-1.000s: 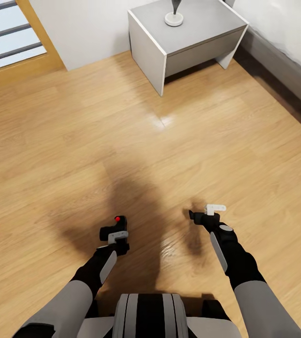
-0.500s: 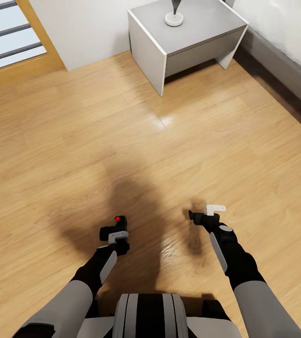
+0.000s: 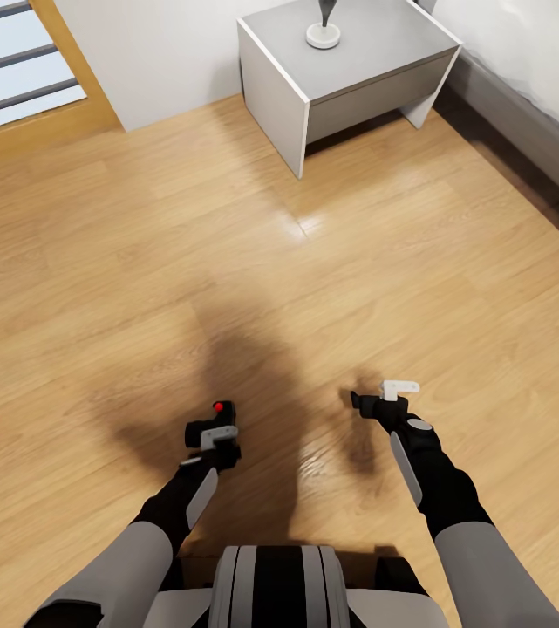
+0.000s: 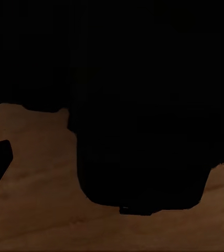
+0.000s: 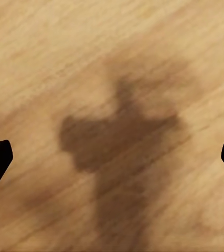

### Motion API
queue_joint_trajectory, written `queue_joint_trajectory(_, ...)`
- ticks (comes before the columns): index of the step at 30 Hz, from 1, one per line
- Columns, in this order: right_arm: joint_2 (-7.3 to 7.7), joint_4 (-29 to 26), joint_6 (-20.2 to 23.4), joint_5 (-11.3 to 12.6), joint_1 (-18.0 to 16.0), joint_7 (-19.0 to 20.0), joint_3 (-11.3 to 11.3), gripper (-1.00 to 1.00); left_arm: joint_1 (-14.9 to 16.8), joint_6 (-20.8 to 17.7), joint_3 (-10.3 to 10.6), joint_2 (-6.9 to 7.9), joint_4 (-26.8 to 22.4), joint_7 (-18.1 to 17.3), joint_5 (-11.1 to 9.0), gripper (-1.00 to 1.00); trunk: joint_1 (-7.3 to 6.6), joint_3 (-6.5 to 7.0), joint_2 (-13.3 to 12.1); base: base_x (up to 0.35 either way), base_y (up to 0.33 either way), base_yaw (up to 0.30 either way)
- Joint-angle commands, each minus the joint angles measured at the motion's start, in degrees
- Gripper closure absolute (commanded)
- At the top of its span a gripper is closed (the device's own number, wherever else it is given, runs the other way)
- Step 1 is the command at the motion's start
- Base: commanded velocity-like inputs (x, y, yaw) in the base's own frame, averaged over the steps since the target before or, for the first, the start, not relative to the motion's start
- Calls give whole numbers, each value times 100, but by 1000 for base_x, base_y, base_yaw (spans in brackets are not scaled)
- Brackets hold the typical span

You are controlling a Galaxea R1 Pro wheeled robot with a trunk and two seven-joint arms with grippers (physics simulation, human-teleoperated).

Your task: Attach the digital camera to the camera tripod in the bedroom.

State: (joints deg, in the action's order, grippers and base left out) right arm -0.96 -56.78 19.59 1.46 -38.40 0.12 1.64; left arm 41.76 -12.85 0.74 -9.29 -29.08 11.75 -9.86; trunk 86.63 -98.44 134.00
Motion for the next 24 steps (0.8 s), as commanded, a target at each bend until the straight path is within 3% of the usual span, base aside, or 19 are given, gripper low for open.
queue_joint_trajectory(1,-4,-13,30,15,-1,2,12,-100,-1,59,10,1,-4,25,-57,-100,-1,-3,1,0,0,0)
queue_joint_trajectory(8,-1,-31,28,13,-1,10,12,-100,-1,396,19,4,96,0,-51,-100,-1,-3,1,0,0,0)
queue_joint_trajectory(24,-1,-35,27,12,-1,14,12,-100,-1,491,31,6,222,-14,-37,-100,-1,-3,1,0,0,0)
